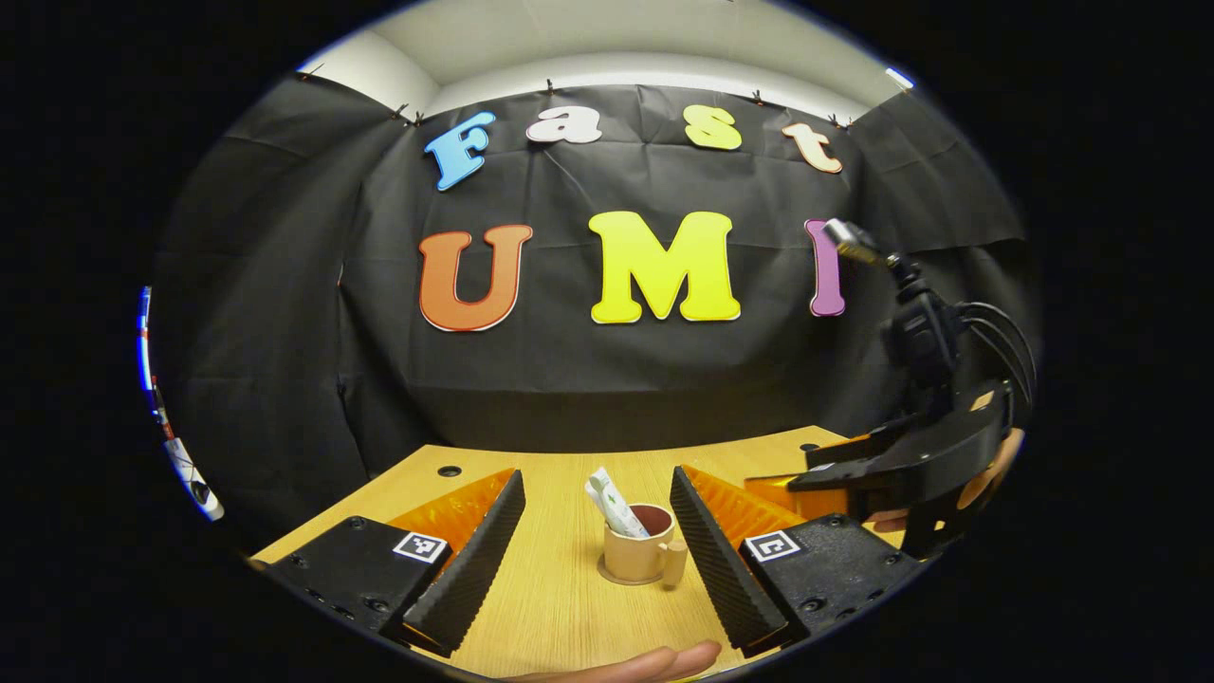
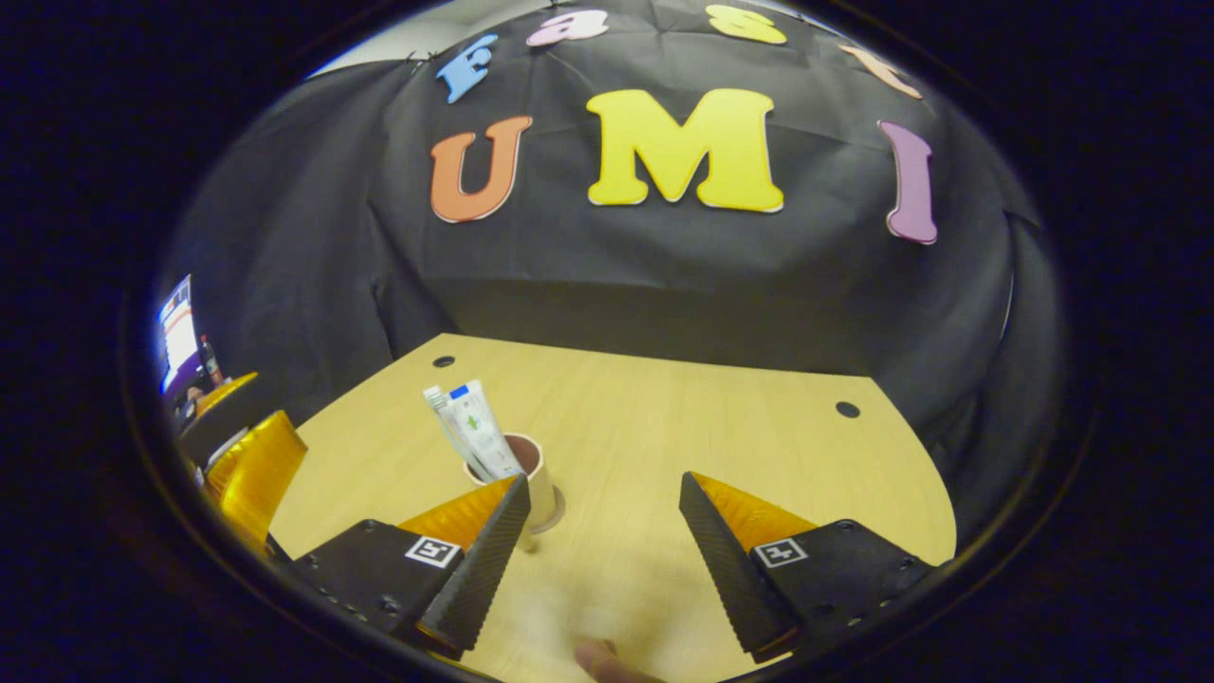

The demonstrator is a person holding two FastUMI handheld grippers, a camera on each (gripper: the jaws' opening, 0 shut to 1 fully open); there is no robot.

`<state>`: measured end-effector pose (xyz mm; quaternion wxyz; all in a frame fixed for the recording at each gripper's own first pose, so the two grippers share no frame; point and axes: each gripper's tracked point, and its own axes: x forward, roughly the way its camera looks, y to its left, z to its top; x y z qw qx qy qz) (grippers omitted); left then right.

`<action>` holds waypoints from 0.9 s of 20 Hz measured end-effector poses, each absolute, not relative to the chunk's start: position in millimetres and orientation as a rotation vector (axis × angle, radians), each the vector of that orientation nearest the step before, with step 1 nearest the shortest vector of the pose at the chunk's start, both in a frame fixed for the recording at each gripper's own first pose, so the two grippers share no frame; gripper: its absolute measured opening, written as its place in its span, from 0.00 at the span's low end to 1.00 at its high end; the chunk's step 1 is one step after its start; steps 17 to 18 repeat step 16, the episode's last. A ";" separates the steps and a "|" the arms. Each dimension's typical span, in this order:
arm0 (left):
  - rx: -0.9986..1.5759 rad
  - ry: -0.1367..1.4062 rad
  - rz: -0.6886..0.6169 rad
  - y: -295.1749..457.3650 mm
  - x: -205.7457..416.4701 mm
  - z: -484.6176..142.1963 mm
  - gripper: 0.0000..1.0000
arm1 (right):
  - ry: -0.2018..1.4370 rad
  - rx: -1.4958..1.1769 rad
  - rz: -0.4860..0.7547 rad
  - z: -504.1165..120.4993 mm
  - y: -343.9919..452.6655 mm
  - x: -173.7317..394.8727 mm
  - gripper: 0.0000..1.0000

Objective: Put the toothbrush and toothpaste on the desktop into the cup, then pick up the cup and place it on the coaster on the desktop.

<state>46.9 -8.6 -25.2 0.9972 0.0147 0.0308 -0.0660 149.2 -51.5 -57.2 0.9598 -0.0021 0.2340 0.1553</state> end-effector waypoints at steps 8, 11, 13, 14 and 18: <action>0.066 0.085 -0.082 -13.6 49.5 -32.9 0.98 | 0.259 -0.036 0.174 -18.1 -135.7 105.2 0.96; 0.085 0.060 -0.090 -23.4 48.0 -27.9 0.98 | 0.220 -0.020 0.134 -13.4 -160.5 92.5 0.96; 0.088 0.056 -0.098 -27.2 44.0 -26.7 0.98 | 0.203 -0.005 0.125 -12.6 -174.5 82.6 0.98; 0.092 0.050 -0.101 -28.6 42.6 -24.2 0.98 | 0.199 -0.002 0.113 -14.4 -182.9 77.8 0.98; 0.094 0.044 -0.105 -30.9 41.2 -23.1 0.98 | 0.195 0.014 0.092 -16.2 -195.8 69.2 0.98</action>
